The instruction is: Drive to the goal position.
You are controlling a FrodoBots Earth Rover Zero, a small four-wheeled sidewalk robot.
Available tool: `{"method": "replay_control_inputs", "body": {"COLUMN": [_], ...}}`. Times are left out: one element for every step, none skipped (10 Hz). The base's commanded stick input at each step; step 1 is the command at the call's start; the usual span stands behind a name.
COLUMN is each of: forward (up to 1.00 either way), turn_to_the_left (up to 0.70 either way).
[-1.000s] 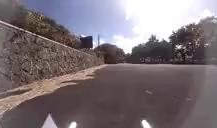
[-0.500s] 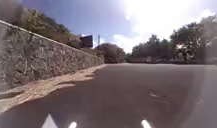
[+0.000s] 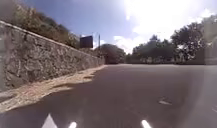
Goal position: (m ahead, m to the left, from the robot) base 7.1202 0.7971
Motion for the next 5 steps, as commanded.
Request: {"method": "replay_control_inputs", "body": {"forward": [0.50, 0.50, 0.50, 0.50, 0.50], "turn_to_the_left": [0.00, 0.00, 0.00, 0.00, 0.00]}}
